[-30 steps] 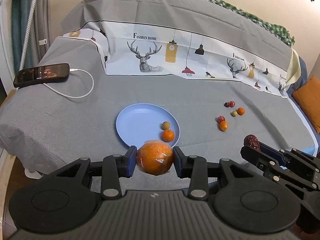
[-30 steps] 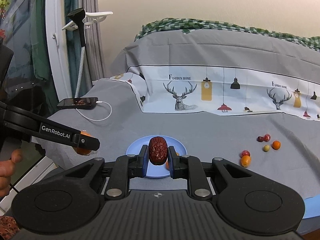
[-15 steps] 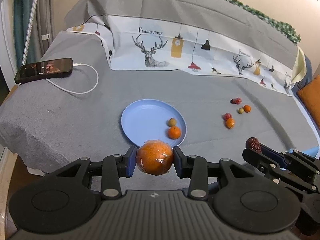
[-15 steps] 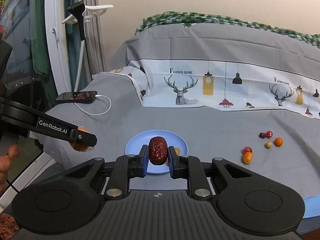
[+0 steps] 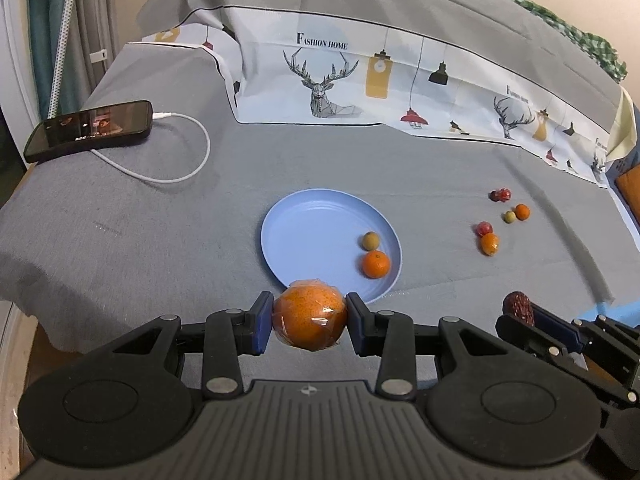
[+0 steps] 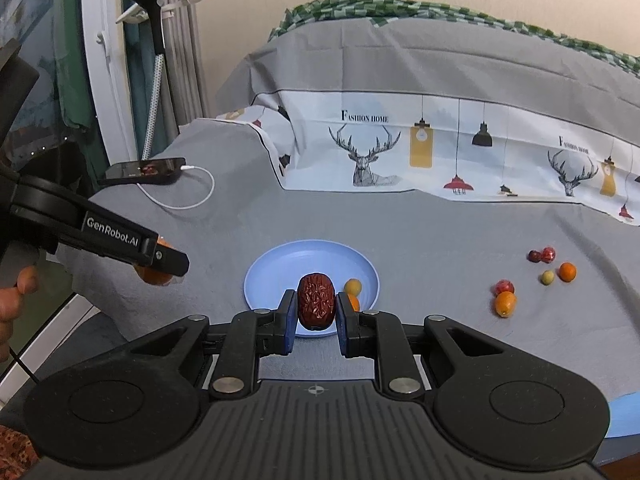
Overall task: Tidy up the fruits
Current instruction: 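Carry the wrapped orange and red date over the blue plate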
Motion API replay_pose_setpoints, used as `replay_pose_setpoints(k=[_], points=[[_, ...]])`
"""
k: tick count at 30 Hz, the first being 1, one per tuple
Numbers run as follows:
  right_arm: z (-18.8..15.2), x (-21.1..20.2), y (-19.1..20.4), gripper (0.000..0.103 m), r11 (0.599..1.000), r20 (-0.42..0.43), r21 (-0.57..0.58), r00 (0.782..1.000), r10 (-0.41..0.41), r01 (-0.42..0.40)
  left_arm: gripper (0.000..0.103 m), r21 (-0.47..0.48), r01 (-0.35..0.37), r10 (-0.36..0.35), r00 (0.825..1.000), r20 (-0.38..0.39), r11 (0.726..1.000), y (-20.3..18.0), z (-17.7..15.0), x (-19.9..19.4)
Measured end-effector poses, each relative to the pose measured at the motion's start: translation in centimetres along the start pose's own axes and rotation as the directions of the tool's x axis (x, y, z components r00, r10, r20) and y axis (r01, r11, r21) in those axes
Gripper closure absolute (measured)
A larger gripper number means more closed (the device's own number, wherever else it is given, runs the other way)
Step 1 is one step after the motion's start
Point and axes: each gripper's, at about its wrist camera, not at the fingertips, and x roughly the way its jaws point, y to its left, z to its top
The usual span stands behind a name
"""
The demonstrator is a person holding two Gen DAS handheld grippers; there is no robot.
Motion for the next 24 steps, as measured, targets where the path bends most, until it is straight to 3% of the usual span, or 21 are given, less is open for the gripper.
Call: replay_pose_setpoints(k=[8, 24], points=[[0.3, 4.7, -0.9, 0.082, 0.999, -0.08, 0.028, 0.997, -0.016, 0.018, 0.06, 0.025, 0.02, -0.019, 0.999, -0.035, 0.999, -0.2, 2.3, 3.7], [0.7, 15.9, -2.9, 0.082, 0.997, -0.171, 0.073, 0.985, -0.011, 0.024, 0.06, 0.147, 0.015, 0.002, 0.994, -0.113, 0.989, -3.1, 7.4, 15.9]])
